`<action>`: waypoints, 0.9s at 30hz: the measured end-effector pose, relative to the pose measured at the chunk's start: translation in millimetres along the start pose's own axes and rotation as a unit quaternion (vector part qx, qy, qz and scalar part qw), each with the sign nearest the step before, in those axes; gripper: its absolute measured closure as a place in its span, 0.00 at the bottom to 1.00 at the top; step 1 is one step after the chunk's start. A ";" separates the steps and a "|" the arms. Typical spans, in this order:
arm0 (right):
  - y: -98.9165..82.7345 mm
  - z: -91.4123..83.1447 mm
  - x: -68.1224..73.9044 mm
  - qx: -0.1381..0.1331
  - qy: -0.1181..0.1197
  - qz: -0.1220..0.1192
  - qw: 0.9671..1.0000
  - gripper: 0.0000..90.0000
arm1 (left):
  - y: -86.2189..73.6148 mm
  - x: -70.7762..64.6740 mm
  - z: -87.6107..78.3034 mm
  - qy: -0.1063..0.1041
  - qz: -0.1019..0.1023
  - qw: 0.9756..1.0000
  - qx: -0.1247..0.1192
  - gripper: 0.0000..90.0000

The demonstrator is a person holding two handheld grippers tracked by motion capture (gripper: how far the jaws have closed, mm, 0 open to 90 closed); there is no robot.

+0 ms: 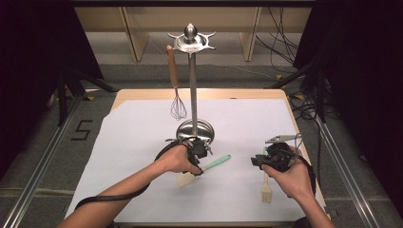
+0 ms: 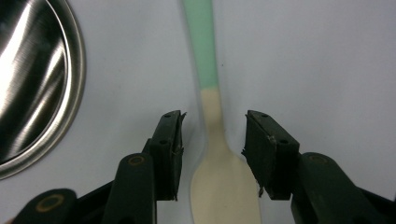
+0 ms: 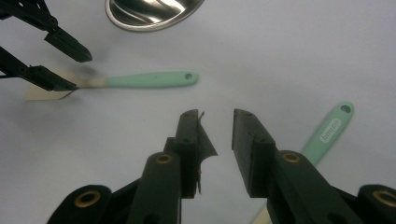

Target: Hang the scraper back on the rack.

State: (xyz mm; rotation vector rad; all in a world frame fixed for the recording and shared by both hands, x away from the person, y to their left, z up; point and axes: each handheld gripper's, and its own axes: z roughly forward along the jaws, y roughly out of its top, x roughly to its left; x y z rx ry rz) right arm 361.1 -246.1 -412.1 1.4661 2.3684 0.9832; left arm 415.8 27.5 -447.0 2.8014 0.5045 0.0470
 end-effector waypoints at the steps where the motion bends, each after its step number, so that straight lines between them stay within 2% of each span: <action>1: -0.1 0.3 0.0 -0.001 0.000 0.000 1.000 0.80 | 0.1 0.3 3.2 0.003 0.003 1.000 0.008 0.61; 4: -0.5 1.1 -0.1 0.001 0.000 0.000 1.000 0.80 | 0.3 0.6 5.5 0.004 0.006 1.000 0.016 0.60; 5: -0.6 1.6 -0.4 0.003 0.000 -0.001 1.000 0.80 | 0.1 -0.2 6.7 0.000 -0.001 1.000 0.018 0.60; 6: -0.6 1.6 -0.4 0.003 0.000 -0.001 1.000 0.80 | 0.3 0.4 7.8 0.000 0.003 1.000 0.020 0.60; 14: 0.0 1.0 -1.0 0.007 0.007 -0.003 1.000 0.80 | 2.4 2.2 12.5 -0.008 -0.004 0.999 0.031 0.64; 15: -0.3 4.0 -0.9 -0.012 0.006 -0.003 1.000 0.80 | 2.4 2.4 12.7 -0.007 -0.004 0.999 0.031 0.64; 18: 0.6 2.8 -0.9 -0.005 0.004 -0.009 1.000 0.80 | 3.5 3.2 12.9 -0.003 0.000 0.999 0.036 0.66; 19: 0.8 3.6 -0.6 -0.005 0.005 -0.012 1.000 0.80 | 3.9 2.2 13.1 -0.004 -0.008 0.999 0.038 0.67; 20: 0.8 3.6 -0.6 -0.005 0.005 -0.012 1.000 0.80 | 4.4 2.2 13.2 -0.003 -0.007 0.999 0.040 0.67; 21: 0.0 6.5 -0.1 -0.019 0.004 -0.015 1.000 0.80 | 5.2 1.0 13.4 0.001 -0.008 0.999 0.043 0.68; 22: 0.1 5.2 0.8 -0.007 0.008 -0.008 1.000 0.80 | 5.3 0.2 13.5 0.003 -0.006 0.999 0.043 0.68; 27: -0.9 5.6 0.9 0.004 0.011 -0.004 1.000 0.80 | 5.7 -2.4 13.6 0.003 -0.006 0.999 0.046 0.73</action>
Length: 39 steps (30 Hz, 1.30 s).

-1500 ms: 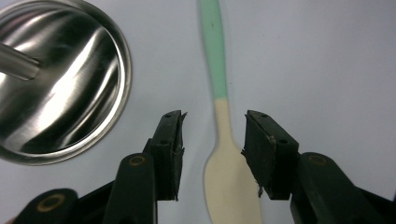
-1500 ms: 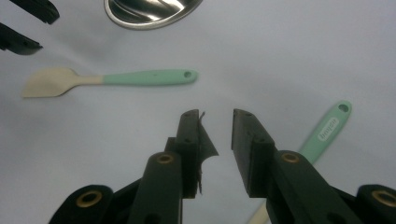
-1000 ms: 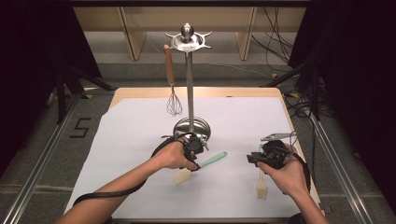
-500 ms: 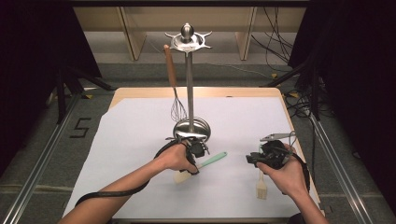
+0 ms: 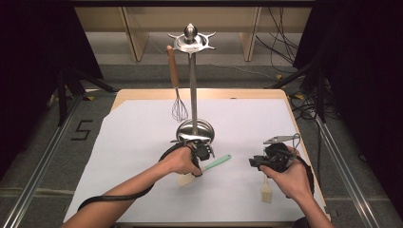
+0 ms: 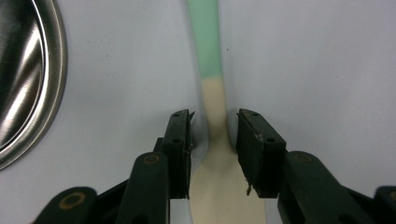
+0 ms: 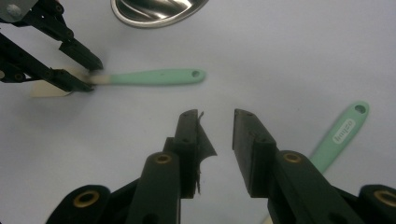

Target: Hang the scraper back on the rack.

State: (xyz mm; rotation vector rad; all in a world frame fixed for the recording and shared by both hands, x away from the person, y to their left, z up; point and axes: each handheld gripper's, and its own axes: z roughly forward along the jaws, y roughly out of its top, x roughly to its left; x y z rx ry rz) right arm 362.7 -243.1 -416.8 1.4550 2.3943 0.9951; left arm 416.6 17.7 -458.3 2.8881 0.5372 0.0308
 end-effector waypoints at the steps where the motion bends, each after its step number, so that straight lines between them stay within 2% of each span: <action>1: -0.5 0.7 0.6 0.004 0.000 0.001 1.000 0.80 | 0.5 -0.1 -0.2 -0.002 -0.004 1.000 0.003 0.75; 5: -0.5 0.5 0.4 0.006 0.004 -0.003 1.000 0.80 | 1.2 -0.6 -0.6 -0.001 -0.005 1.000 0.009 0.82; 6: -0.3 -0.5 0.2 0.007 0.004 0.000 1.000 0.80 | 1.0 -1.5 -0.3 -0.003 -0.017 1.000 0.009 0.84; 7: -1.9 4.2 1.3 -0.025 0.001 0.008 1.000 0.80 | 0.8 -1.1 -0.1 0.000 -0.018 1.000 0.006 0.85; 8: -0.6 0.6 -1.1 -0.001 0.003 -0.003 1.000 0.80 | 0.6 -0.4 -0.4 0.000 -0.017 1.000 0.005 0.85; 10: -1.0 0.6 -1.4 0.001 0.000 0.000 1.000 0.80 | -0.6 0.4 -0.6 -0.001 -0.021 1.000 0.001 0.87; 17: 0.0 1.3 -4.4 -0.001 0.003 -0.005 1.000 0.80 | -5.5 4.3 -1.3 -0.011 -0.027 0.999 -0.018 0.89; 23: 0.9 -0.4 -4.8 -0.018 -0.003 0.002 1.000 0.79 | -11.1 5.1 -2.1 -0.015 -0.037 0.999 -0.037 0.89; 25: 1.6 -2.4 -6.0 -0.014 -0.003 0.005 1.000 0.79 | -13.1 5.0 -2.6 -0.015 -0.035 0.998 -0.044 0.89; 26: 1.4 -2.9 -5.1 -0.015 -0.002 0.017 1.000 0.79 | -14.2 4.5 -3.3 -0.017 -0.038 0.998 -0.051 0.90; 27: 1.3 -1.6 -6.4 -0.025 -0.002 0.015 1.000 0.79 | -14.8 4.5 -3.9 -0.018 -0.037 0.998 -0.055 0.90; 28: 1.8 -3.0 -7.1 -0.019 -0.001 0.016 1.000 0.79 | -15.5 2.7 -4.4 -0.018 -0.047 0.996 -0.069 0.90; 29: 1.8 -3.0 -7.1 -0.019 -0.001 0.016 1.000 0.79 | -16.1 3.2 -5.8 -0.017 -0.040 0.997 -0.067 0.90; 30: 2.5 -3.9 -7.9 -0.015 -0.004 0.014 1.000 0.79 | -17.3 1.8 -6.8 -0.020 -0.052 0.995 -0.084 0.90; 34: 2.6 -4.4 -6.8 -0.012 -0.004 0.020 1.000 0.78 | -20.4 3.1 -10.9 -0.016 -0.053 0.994 -0.091 0.90; 36: 2.5 -3.2 -7.6 -0.015 -0.006 0.016 1.000 0.78 | -21.0 3.5 -10.9 -0.016 -0.052 0.994 -0.093 0.90; 37: 1.4 -0.7 -6.2 -0.025 -0.002 0.026 0.999 0.78 | -21.4 3.8 -10.8 -0.015 -0.053 0.994 -0.091 0.90; 38: 1.2 -0.6 -6.8 -0.012 0.015 0.032 0.999 0.78 | -21.6 3.6 -9.9 -0.014 -0.051 0.995 -0.086 0.90; 39: 1.2 -0.6 -6.8 -0.012 0.015 0.032 0.999 0.78 | -21.6 3.5 -9.0 -0.012 -0.049 0.995 -0.086 0.90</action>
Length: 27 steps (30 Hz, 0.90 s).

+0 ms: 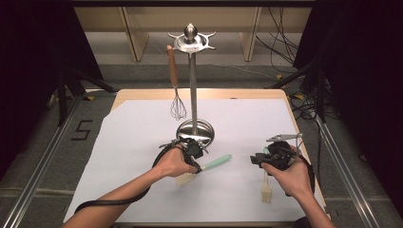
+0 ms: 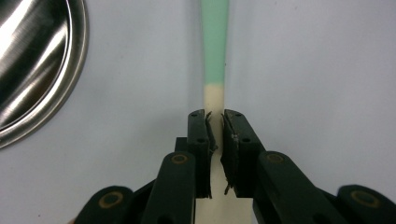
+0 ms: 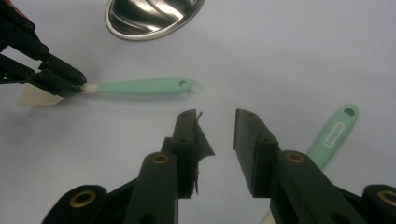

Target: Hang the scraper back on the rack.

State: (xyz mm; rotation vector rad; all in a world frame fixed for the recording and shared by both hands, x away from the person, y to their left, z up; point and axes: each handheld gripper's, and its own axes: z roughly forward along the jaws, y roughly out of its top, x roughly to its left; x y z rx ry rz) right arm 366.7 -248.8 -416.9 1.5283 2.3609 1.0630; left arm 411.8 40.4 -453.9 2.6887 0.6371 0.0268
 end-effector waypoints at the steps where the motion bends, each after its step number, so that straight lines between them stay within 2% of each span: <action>1: -0.2 1.0 -0.8 -0.001 0.007 -0.002 1.000 0.78 | -0.2 -1.1 1.5 0.001 -0.003 1.000 0.002 0.90; 2: -0.2 1.2 -0.9 0.002 0.009 -0.002 1.000 0.78 | -0.2 -0.5 1.9 0.000 0.002 1.000 0.005 0.90; 4: -0.2 1.7 -2.2 -0.005 0.009 -0.011 1.000 0.78 | -0.6 -1.2 3.6 -0.007 0.001 1.000 0.009 0.90; 5: 0.2 0.0 -1.6 0.001 -0.007 -0.010 1.000 0.78 | -0.7 -1.5 4.4 -0.005 0.005 1.000 0.014 0.90; 6: 0.2 0.0 -1.6 0.001 -0.007 -0.010 1.000 0.78 | -0.7 -1.5 4.4 -0.005 0.005 1.000 0.014 0.89; 7: 0.1 0.7 -3.1 0.001 -0.009 -0.018 1.000 0.77 | -0.1 -1.8 6.6 -0.001 0.023 0.999 0.031 0.89; 8: 0.1 0.7 -3.1 0.001 -0.009 -0.018 1.000 0.77 | -0.1 -1.8 6.6 -0.001 0.023 0.999 0.031 0.89; 9: -0.4 1.6 -3.0 0.002 -0.009 -0.014 1.000 0.76 | 1.9 -3.0 6.9 0.003 0.034 0.999 0.033 0.89; 10: -0.7 2.0 -2.8 0.000 -0.011 -0.015 1.000 0.76 | 2.9 -3.0 7.1 0.004 0.041 0.999 0.033 0.87; 12: -0.7 1.9 -2.5 0.000 -0.009 -0.014 1.000 0.76 | 4.2 -3.6 7.2 0.007 0.042 0.999 0.027 0.80; 13: 0.1 1.2 -2.6 0.000 -0.006 -0.016 1.000 0.76 | 7.2 -3.7 7.7 0.015 0.049 0.998 0.028 0.78; 17: 1.5 0.8 -1.6 -0.003 -0.009 -0.012 1.000 0.76 | 12.7 -3.5 9.5 0.002 0.049 0.998 0.027 0.75; 18: 1.5 0.8 -1.6 -0.003 -0.009 -0.012 1.000 0.76 | 14.5 -3.7 10.4 -0.002 0.043 0.999 0.022 0.75; 24: 1.0 1.2 -2.1 0.002 -0.004 -0.013 1.000 0.76 | 22.2 -3.2 15.2 -0.003 0.042 0.998 0.044 0.76; 25: -0.1 3.6 -1.8 -0.017 -0.006 -0.007 1.000 0.76 | 24.0 -4.3 15.5 -0.002 0.044 0.998 0.053 0.76; 26: -0.1 3.6 -1.8 -0.017 -0.006 -0.007 1.000 0.76 | 24.0 -4.3 15.5 -0.002 0.044 0.998 0.053 0.76; 27: 0.4 2.5 -2.6 -0.011 0.003 -0.007 1.000 0.76 | 25.7 -3.9 15.9 -0.002 0.043 0.997 0.058 0.76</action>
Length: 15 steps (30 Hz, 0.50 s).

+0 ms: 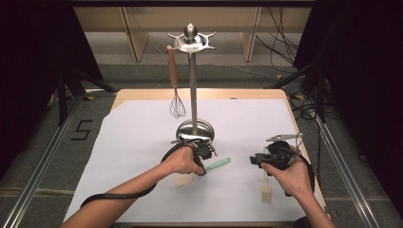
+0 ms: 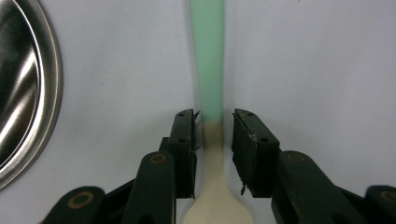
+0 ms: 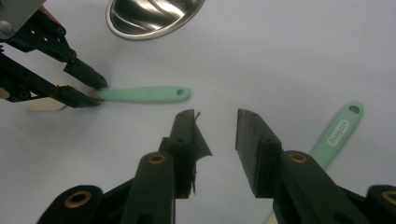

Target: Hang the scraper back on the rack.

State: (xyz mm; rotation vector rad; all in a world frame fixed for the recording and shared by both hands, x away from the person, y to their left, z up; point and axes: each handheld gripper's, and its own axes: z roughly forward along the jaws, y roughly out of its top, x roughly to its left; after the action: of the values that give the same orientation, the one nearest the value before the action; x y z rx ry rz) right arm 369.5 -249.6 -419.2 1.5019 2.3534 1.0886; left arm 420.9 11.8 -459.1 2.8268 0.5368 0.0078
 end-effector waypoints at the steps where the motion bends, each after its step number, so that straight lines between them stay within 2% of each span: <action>1: 0.8 -2.2 -0.2 0.009 -0.008 -0.002 1.000 0.76 | 1.1 0.6 -0.2 0.000 0.001 1.000 0.005 0.76; 5: 0.1 -4.7 0.0 0.011 -0.011 0.007 1.000 0.76 | 5.7 0.5 0.4 0.006 0.004 1.000 0.021 0.82; 7: -1.0 -4.9 -2.2 0.011 -0.014 -0.002 1.000 0.76 | 8.9 -4.0 1.2 0.018 0.007 0.999 0.035 0.88; 8: -1.3 -3.9 -4.3 0.007 -0.008 -0.010 1.000 0.76 | 10.0 -5.4 1.5 0.023 0.006 0.999 0.038 0.88; 10: -1.5 -4.0 -4.5 0.008 -0.011 -0.009 1.000 0.76 | 10.7 -6.1 1.4 0.026 0.006 0.999 0.041 0.89; 13: -1.6 -4.5 -4.8 0.005 -0.014 -0.008 1.000 0.77 | 8.0 -4.8 0.5 0.021 0.004 0.999 0.033 0.89; 14: -1.8 -4.3 -5.1 0.006 -0.011 -0.001 1.000 0.77 | 3.5 -1.9 -0.6 0.014 -0.005 1.000 0.017 0.89; 15: -1.8 -4.3 -5.1 0.006 -0.011 -0.001 1.000 0.77 | 3.5 -1.9 -0.6 0.014 -0.005 1.000 0.017 0.89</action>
State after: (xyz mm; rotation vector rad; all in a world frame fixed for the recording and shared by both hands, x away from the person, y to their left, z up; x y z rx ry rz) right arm 368.6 -256.5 -418.5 1.5088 2.3505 1.0533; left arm 420.4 8.1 -457.6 2.8612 0.5632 0.0379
